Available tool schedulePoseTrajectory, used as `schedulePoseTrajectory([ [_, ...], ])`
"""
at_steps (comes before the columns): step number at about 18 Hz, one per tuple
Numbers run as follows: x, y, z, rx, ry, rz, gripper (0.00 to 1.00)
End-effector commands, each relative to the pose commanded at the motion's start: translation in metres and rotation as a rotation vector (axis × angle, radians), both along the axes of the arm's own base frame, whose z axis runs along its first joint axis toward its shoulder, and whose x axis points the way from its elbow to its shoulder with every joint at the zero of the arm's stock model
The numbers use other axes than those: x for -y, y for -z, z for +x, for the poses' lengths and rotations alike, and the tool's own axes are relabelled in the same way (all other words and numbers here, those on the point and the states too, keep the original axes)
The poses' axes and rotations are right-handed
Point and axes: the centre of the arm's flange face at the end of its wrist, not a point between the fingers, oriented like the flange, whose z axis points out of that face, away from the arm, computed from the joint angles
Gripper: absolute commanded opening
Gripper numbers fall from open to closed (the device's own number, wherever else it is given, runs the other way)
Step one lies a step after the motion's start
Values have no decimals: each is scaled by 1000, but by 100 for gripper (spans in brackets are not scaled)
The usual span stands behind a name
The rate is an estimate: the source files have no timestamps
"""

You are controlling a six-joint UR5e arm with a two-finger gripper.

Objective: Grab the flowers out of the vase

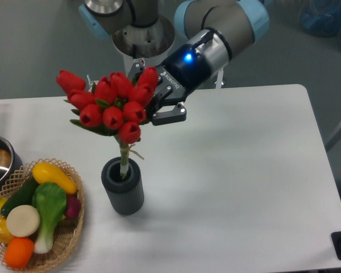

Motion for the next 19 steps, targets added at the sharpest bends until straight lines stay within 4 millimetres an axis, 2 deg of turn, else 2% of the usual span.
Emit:
schedulePoseTrajectory([
  [2,8,-9,-13,-12,-27,3,27],
  [9,36,-6,-50,-28,-119,-26,26],
  [19,49,-3,-66,-49,-167,-48,26],
])
